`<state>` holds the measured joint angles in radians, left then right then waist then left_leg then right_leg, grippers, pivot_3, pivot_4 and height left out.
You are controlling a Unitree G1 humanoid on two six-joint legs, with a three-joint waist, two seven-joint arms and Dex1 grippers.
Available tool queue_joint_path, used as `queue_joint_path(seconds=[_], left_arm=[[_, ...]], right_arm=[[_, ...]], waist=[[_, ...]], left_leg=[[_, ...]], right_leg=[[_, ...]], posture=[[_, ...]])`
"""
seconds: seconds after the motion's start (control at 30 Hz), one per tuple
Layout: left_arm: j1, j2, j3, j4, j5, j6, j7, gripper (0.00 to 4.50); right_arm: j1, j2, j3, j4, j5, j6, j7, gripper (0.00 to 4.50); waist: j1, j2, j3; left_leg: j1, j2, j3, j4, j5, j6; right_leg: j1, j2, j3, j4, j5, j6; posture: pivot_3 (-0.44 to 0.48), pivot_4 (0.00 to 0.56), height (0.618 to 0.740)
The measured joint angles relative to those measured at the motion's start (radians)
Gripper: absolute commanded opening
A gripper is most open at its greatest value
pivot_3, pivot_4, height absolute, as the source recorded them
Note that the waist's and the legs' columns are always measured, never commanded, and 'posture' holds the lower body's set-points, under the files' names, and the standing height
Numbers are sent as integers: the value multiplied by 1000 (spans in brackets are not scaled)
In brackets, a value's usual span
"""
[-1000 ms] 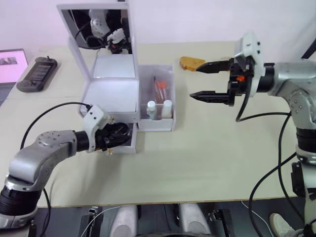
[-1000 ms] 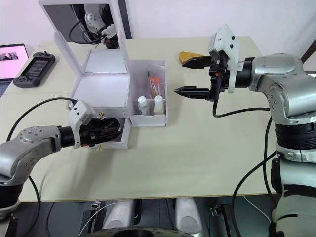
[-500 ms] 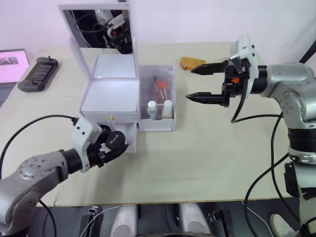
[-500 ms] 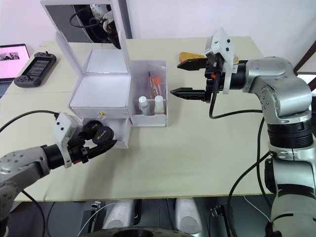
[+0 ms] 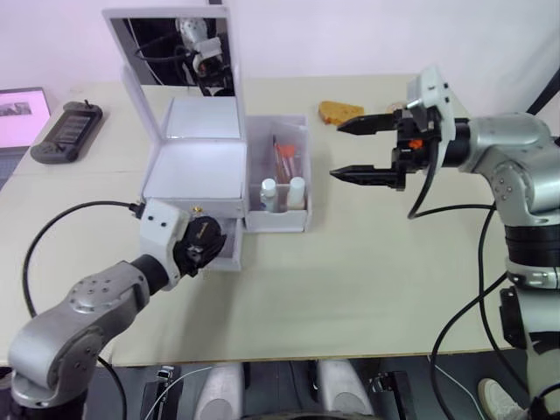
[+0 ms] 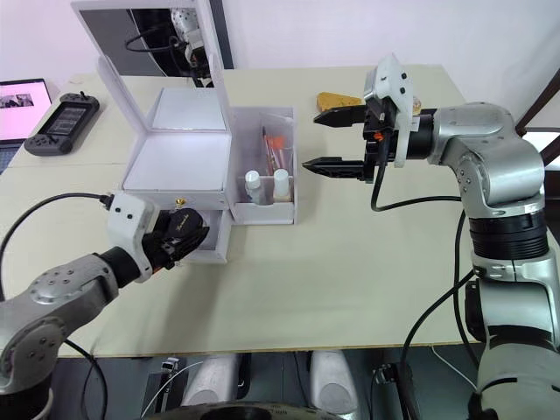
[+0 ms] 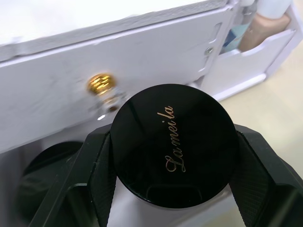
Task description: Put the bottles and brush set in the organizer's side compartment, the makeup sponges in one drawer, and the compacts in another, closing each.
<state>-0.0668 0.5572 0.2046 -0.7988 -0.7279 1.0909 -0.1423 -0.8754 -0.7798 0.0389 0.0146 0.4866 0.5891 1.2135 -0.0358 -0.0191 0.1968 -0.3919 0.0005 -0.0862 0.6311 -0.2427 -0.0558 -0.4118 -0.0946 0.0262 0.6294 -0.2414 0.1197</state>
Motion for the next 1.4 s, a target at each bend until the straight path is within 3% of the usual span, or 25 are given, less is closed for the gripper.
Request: queue_joint_path(seconds=[0.43, 0.5, 0.57, 0.97, 1.03, 1.13, 1.23, 1.33, 1.4], left_arm=[[-5, -31, -26, 1, 10, 17, 22, 2670], [-5, -32, -25, 1, 14, 17, 25, 3734], [-6, -38, -24, 2, 20, 18, 31, 4470], [3, -14, 17, -5, -7, 28, -2, 4470], [37, 10, 68, -30, -50, 28, -39, 4470], [115, 71, 262, -48, -177, 1, -149, 4470], [307, 163, 470, -72, -321, -48, -353, 4470], [439, 217, 597, -52, -343, -99, -521, 4470], [461, 213, 663, 23, -348, -142, -563, 4470]], right_arm=[[-29, 0, 9, -1, -6, 10, 1, 4500], [-29, 1, 13, -1, -10, 12, 1, 4500], [-29, 1, 13, -1, -11, 13, 1, 4500], [-30, 1, 13, -1, -11, 15, 3, 4500], [-31, 1, 13, 0, -11, 15, 10, 4500], [-34, 2, 18, 1, -9, 15, 35, 4500], [-36, 3, 26, -1, 0, 19, 71, 4500], [-42, 16, 34, 1, 8, 23, 90, 4500], [-46, 19, 39, 2, 8, 21, 104, 4500]], waist=[[1, 0, 0], [0, 0, 0], [0, 0, 0], [0, 0, 0], [-5, 0, 0], [-10, 0, 0], [-10, 0, 0], [-3, 1, 0], [2, 1, 1]], left_leg=[[0, 0, 0, 0, 0, 0], [0, 0, 0, 0, 0, 0], [0, 0, 0, 0, 0, 0], [0, 0, 0, 0, 0, 0], [0, 0, 0, -1, 0, 0], [0, 0, 0, -1, 0, 0], [0, 0, 1, -2, 0, 0], [0, 0, 1, -1, 0, 0], [0, 0, 1, 0, 0, 0]], right_leg=[[0, 0, 0, 0, 0, 0], [0, 0, 0, 0, 0, 0], [0, 0, 0, 0, 0, 0], [0, 0, 0, 0, 0, 0], [0, 0, 0, 0, 0, -1], [-2, 0, 0, 0, -2, -3], [-2, 0, 0, -1, -2, -4], [-1, -1, 0, -1, -4, -7], [-1, -1, 0, -1, -4, -7]], posture=[[0, 150, 740], [0, 150, 740], [0, 150, 740], [0, 150, 740], [0, 150, 740], [0, 150, 740], [0, 150, 740], [0, 150, 740], [0, 150, 740]])
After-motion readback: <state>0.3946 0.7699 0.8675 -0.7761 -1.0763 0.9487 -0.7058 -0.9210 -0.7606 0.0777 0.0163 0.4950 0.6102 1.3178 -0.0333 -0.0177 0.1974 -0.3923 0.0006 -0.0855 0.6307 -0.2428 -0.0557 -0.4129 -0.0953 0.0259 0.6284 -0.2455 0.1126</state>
